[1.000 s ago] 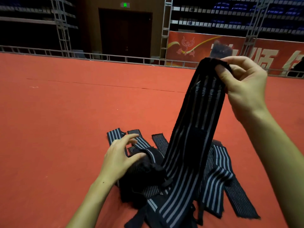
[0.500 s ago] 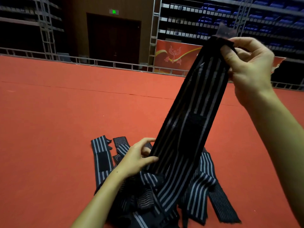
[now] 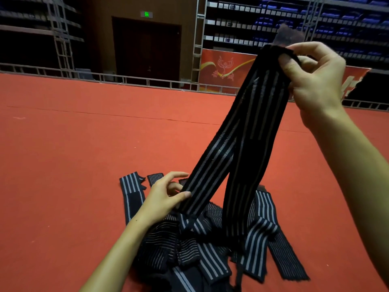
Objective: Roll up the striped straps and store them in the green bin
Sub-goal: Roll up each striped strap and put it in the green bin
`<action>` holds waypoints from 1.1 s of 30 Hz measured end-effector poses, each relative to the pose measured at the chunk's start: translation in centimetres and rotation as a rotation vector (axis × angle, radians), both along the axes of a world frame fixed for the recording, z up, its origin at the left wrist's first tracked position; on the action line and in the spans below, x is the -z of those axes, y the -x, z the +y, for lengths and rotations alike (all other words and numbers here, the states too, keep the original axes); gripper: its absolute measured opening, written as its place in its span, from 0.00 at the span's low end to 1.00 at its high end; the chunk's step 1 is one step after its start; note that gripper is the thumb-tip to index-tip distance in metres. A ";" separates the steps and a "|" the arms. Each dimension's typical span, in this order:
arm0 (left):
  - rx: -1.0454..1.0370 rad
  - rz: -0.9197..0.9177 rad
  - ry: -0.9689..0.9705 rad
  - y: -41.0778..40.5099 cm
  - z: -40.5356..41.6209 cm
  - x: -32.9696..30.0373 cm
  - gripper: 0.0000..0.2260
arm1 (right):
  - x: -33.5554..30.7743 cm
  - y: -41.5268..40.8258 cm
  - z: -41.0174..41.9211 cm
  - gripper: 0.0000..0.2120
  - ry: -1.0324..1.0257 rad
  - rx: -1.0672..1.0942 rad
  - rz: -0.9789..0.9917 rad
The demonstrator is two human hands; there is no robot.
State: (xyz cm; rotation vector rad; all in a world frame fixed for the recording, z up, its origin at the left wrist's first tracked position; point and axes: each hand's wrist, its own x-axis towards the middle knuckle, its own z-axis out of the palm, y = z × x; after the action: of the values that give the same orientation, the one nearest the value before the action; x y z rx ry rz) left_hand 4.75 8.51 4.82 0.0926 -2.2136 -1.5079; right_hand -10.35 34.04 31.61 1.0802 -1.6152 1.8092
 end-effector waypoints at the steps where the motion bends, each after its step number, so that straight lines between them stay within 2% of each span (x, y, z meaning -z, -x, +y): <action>1: -0.013 0.008 0.006 -0.1 0.0 0.0 0.20 | -0.1 0.0 -0.1 0.08 -0.002 0.002 0.007; 8: 0.021 0.091 -0.027 -0.7 1.6 -2.6 0.24 | 0.1 -0.6 -0.9 0.09 0.002 -0.008 0.012; 16: 0.123 0.343 -0.140 1.1 6.1 -11.3 0.37 | -0.4 -2.6 -1.8 0.06 -0.028 -0.090 0.037; 22: 0.094 0.576 -0.247 2.0 7.9 -17.6 0.29 | -0.2 -2.9 -1.6 0.08 -0.044 -0.102 0.021; 25: 0.068 0.656 -0.230 2.1 7.9 -19.7 0.27 | 0.6 -3.5 -2.0 0.08 -0.080 -0.141 0.011; 29: 0.060 0.696 -0.151 1.7 7.4 -20.6 0.22 | 2.1 -4.2 -2.6 0.07 -0.103 -0.216 -0.040; 33: 0.057 0.682 -0.111 1.1 6.8 -20.2 0.22 | 2.9 -4.8 -3.2 0.05 -0.097 -0.228 -0.101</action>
State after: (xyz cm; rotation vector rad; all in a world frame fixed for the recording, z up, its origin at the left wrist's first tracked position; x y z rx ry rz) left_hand 3.67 15.27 25.00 -0.3963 -1.5971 -1.4154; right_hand -5.59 30.85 28.74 1.2802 -1.7135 1.9761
